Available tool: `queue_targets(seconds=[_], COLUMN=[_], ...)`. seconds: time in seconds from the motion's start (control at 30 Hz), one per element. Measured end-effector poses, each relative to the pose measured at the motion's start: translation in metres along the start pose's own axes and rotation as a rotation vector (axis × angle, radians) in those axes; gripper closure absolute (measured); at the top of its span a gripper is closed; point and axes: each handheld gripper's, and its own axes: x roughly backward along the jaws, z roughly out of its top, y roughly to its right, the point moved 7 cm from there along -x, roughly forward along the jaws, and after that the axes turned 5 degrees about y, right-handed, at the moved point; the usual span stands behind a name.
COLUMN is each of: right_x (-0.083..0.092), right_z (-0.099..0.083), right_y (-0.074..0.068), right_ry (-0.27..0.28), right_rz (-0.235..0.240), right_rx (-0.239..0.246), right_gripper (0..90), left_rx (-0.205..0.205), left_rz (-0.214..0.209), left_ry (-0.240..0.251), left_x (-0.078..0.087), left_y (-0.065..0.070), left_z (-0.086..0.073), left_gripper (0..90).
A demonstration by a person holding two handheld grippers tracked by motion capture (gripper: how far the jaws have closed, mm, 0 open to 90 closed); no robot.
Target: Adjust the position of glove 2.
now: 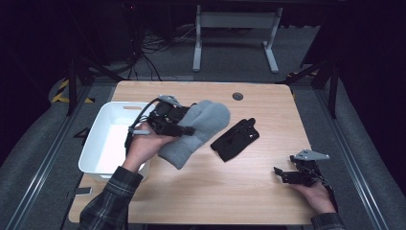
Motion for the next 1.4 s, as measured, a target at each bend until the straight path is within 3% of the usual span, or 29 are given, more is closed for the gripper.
queue_targets(seconds=[0.03,0.07,0.17,0.23,0.3,0.43,0.47,0.6,0.93,1.1,1.17,1.4], right_x=[0.0,0.0,0.0,0.0,0.0,0.0,0.0,0.0,-0.001,-0.001,-0.001,-0.001], right_z=[0.0,0.0,0.0,0.0,0.0,0.0,0.0,0.0,0.0,0.0,0.0,0.0], right_y=[0.0,0.0,0.0,0.0,0.0,0.0,0.0,0.0,0.0,0.0,0.0,0.0], right_ry=[0.0,0.0,0.0,0.0,-0.001,-0.001,-0.001,-0.001,-0.003,-0.003,-0.003,-0.002], right_rz=[0.0,0.0,-0.001,-0.002,-0.002,-0.004,-0.004,-0.004,-0.009,-0.01,-0.01,-0.011], right_rx=[0.0,0.0,-0.001,-0.002,-0.003,-0.005,-0.005,-0.006,-0.009,-0.009,-0.009,-0.01], right_gripper=[14.8,14.8,14.7,14.7,14.6,14.5,14.5,14.5,14.4,14.4,14.3,14.3], left_rx=[0.014,0.014,0.037,0.077,0.09,0.169,0.169,0.222,0.361,0.405,0.423,0.47], left_rz=[0.027,0.027,0.059,0.093,0.106,0.141,0.141,0.172,0.207,0.237,0.23,0.291], left_ry=[0.014,0.014,0.031,0.05,0.057,0.085,0.085,0.081,0.045,0.01,0.005,-0.068], left_x=[0.014,0.014,0.035,0.055,0.061,0.087,0.087,0.098,0.095,0.083,0.078,0.065], left_y=[-0.009,-0.009,-0.023,-0.039,-0.045,-0.071,-0.071,-0.093,-0.131,-0.142,-0.146,-0.159], left_z=[-0.003,-0.003,-0.01,-0.021,-0.025,-0.047,-0.047,-0.068,-0.115,-0.13,-0.135,-0.152], left_gripper=[68.4,68.4,68.3,68.3,68.3,68.2,68.2,68.2,68.0,66.6,65.6,56.2])
